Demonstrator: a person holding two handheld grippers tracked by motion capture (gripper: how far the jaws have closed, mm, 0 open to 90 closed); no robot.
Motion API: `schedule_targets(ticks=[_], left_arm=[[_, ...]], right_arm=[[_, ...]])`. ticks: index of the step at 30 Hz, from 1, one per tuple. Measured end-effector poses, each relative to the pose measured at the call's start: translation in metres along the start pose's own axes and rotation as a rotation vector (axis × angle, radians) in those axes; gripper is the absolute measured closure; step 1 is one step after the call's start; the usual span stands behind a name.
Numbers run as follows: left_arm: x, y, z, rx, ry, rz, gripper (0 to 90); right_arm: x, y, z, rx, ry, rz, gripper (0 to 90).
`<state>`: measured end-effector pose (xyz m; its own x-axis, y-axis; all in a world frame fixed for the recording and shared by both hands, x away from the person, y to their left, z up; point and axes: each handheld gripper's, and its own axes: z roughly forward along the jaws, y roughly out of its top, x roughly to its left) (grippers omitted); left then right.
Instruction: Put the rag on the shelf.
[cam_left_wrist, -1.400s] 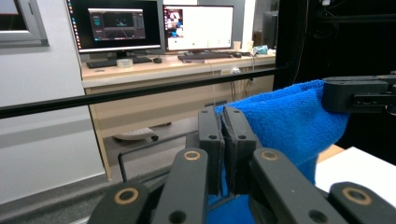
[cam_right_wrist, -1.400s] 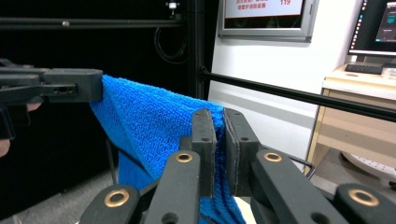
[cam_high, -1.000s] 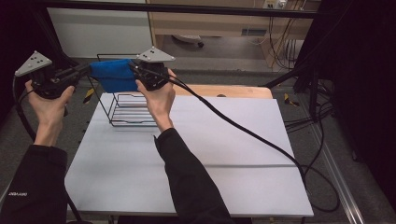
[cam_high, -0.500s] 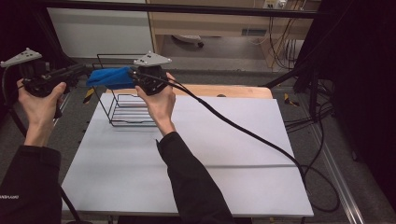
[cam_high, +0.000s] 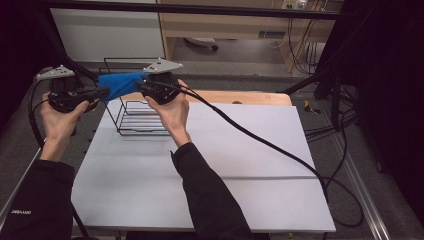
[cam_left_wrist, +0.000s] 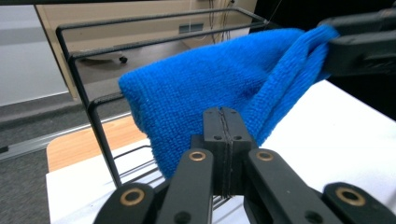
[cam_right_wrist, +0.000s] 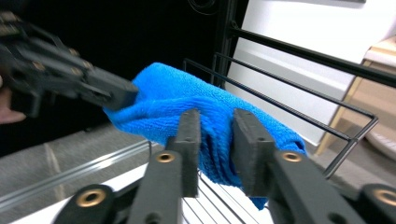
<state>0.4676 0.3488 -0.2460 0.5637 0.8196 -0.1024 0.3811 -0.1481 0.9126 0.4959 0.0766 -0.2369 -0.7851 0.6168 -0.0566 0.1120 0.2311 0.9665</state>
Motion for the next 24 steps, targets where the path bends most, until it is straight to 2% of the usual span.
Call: schedule_targets(ticks=[1, 2, 5, 9, 11, 12, 13, 15, 16, 17, 21, 24], left_arm=[[0.001, -0.001, 0.001, -0.002, 0.0, -0.003, 90.0], [0.001, -0.002, 0.002, -0.001, 0.002, -0.003, 89.9], [0.001, -0.005, 0.007, 0.006, 0.014, 0.009, 90.0], [0.001, -0.01, 0.012, 0.02, 0.032, 0.033, 90.0], [0.001, -0.012, 0.015, 0.026, 0.038, 0.036, 90.0], [0.001, -0.013, 0.016, 0.03, 0.041, 0.037, 90.0], [0.001, -0.014, 0.017, 0.033, 0.045, 0.039, 90.0], [0.001, -0.015, 0.018, 0.029, 0.045, 0.041, 90.0], [0.001, -0.016, 0.018, 0.027, 0.045, 0.043, 90.0], [0.001, -0.016, 0.019, 0.028, 0.047, 0.046, 90.0], [0.002, -0.019, 0.019, 0.024, 0.046, 0.046, 90.0], [0.003, -0.021, 0.02, 0.02, 0.045, 0.038, 89.9]], right_arm=[[0.0, 0.0, 0.0, 0.0, 0.0, 0.0, 67.6], [-0.002, 0.001, -0.001, -0.007, 0.01, 0.015, 62.1], [-0.003, 0.003, -0.003, -0.022, 0.024, 0.017, 56.8], [-0.002, 0.006, -0.006, -0.054, 0.047, 0.028, 55.7], [-0.002, 0.007, -0.008, -0.047, 0.062, 0.04, 61.8], [-0.003, 0.006, -0.007, -0.023, 0.069, 0.039, 67.3], [-0.003, 0.006, -0.007, -0.023, 0.069, 0.039, 67.3], [-0.004, -0.003, -0.002, 0.057, 0.088, 0.06, 81.4], [-0.004, -0.003, -0.002, 0.057, 0.088, 0.06, 81.4], [-0.006, -0.01, 0.002, 0.099, 0.083, 0.073, 85.2], [-0.011, -0.021, 0.006, 0.125, 0.071, 0.095, 85.9], [-0.015, -0.025, 0.007, 0.122, 0.073, 0.095, 84.8]])
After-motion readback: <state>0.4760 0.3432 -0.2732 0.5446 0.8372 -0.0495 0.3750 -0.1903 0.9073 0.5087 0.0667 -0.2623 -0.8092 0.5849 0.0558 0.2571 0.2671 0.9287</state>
